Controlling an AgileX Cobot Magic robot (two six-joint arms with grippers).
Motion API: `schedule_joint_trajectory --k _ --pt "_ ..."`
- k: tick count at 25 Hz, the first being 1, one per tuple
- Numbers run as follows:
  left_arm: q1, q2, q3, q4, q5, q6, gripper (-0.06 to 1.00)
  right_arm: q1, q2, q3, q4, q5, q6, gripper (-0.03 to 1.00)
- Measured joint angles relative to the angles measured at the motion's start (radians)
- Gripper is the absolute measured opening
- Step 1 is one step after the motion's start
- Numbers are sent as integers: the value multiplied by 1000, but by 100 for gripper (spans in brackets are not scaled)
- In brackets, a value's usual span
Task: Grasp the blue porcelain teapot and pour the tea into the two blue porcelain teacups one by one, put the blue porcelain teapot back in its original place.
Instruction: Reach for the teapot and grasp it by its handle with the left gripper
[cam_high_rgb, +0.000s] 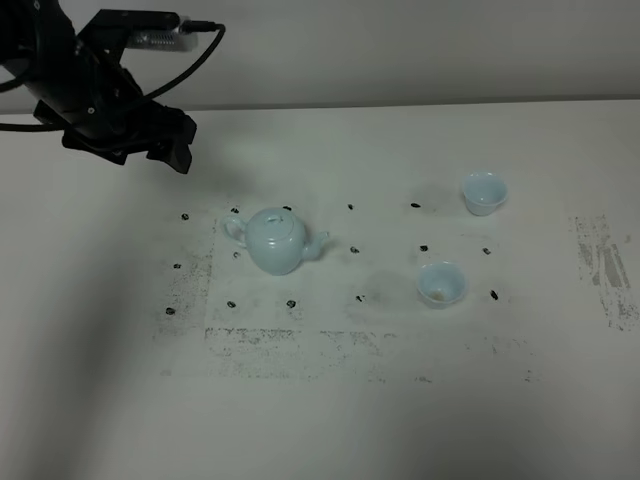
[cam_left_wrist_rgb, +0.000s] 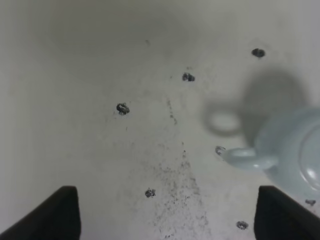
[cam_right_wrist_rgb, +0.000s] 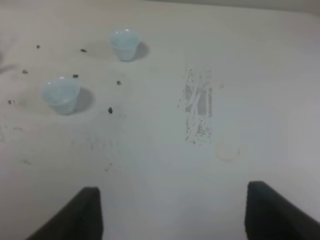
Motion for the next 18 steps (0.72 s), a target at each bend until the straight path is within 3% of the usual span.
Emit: schedule_joint_trajectory --k 6,14,18 --pt "12 88 0 -18 -20 22 7 0 0 0 0 0 0 58" --pt "6 167 0 -145 -125 60 7 0 0 0 0 0 0 58" --pt "-4 181 0 -163 -109 79 7 0 0 0 0 0 0 58"
